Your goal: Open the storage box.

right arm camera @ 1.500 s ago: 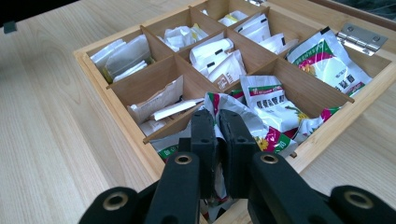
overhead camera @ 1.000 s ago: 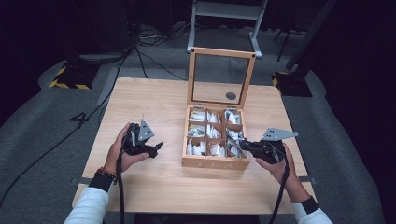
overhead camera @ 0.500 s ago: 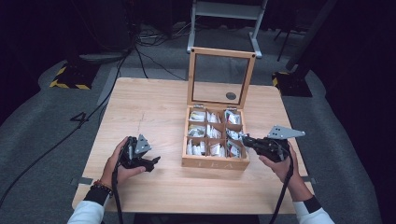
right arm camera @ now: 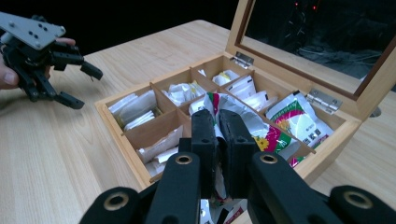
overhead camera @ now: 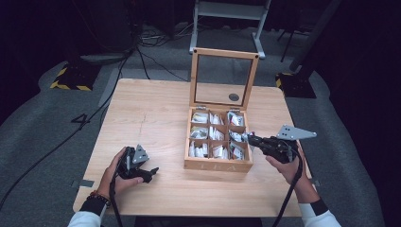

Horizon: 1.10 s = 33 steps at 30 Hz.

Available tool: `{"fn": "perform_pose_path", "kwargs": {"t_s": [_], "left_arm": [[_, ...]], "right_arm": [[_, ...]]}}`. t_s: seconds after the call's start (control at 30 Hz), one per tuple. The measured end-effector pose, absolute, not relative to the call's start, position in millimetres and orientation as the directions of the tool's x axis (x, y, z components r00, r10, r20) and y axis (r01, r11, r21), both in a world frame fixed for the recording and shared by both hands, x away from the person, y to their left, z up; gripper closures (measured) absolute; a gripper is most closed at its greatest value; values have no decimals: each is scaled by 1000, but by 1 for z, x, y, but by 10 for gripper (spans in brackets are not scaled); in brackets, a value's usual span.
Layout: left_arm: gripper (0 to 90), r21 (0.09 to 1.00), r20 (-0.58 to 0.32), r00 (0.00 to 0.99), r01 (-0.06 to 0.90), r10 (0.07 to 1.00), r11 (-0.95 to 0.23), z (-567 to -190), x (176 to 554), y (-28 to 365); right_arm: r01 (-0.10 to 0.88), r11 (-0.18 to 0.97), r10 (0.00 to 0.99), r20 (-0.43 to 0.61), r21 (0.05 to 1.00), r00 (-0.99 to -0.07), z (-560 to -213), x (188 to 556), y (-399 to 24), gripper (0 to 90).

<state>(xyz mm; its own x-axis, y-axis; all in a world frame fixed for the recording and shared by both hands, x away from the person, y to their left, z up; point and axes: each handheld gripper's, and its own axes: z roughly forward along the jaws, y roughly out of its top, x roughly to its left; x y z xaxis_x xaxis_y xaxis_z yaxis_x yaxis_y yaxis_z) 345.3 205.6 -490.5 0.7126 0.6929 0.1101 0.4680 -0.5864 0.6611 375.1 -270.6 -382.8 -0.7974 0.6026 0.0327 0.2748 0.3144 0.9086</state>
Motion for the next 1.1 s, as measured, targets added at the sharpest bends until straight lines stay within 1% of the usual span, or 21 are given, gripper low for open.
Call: {"fn": "perform_pose_path", "kwargs": {"t_s": [0.1, 0.3, 0.5, 1.1], "left_arm": [[169, 646, 108, 699, 491, 707, -585, -495, 343, 208], [168, 660, 72, 685, 512, 725, -549, -498, 341, 212], [158, 692, -20, 665, 548, 747, -469, -505, 342, 219], [151, 692, -19, 675, 541, 737, -477, -505, 343, 220]], "right_arm": [[267, 306, 598, 34, 914, -801, -379, 374, -271, 855], [249, 299, 591, 26, 921, -806, -374, 371, -272, 855], [236, 305, 577, 18, 923, -817, -372, 368, -269, 854], [210, 373, 502, -7, 904, -865, -379, 357, -244, 854]]}}
